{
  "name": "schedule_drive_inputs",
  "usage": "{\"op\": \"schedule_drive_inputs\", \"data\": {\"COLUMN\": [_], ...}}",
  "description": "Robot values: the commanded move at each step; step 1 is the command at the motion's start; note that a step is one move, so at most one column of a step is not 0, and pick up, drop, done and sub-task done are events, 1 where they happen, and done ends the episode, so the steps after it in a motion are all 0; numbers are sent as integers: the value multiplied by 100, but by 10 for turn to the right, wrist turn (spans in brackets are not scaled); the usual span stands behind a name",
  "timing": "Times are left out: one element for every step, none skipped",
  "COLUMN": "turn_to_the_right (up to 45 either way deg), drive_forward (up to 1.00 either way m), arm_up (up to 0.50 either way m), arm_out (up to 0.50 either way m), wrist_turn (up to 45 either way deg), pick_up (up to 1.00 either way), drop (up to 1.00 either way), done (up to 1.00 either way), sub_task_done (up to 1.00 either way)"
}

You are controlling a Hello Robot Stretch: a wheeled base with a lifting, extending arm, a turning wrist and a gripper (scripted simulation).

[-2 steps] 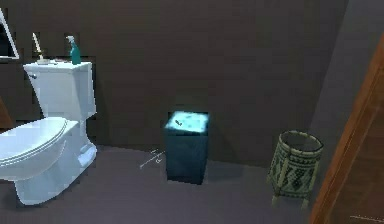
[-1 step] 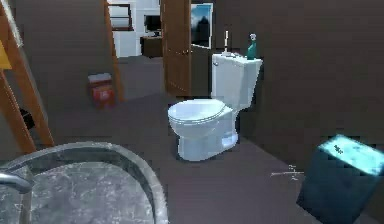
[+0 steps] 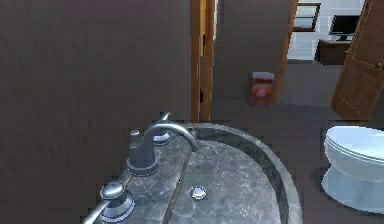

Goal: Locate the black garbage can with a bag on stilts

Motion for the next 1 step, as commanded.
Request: {"op": "schedule_drive_inputs", "data": {"turn_to_the_right": [-60], "drive_forward": [0], "arm_up": [0], "arm_out": [0], "wrist_turn": [0], "pick_up": [0], "drop": [0], "done": [0], "sub_task_done": [0]}}
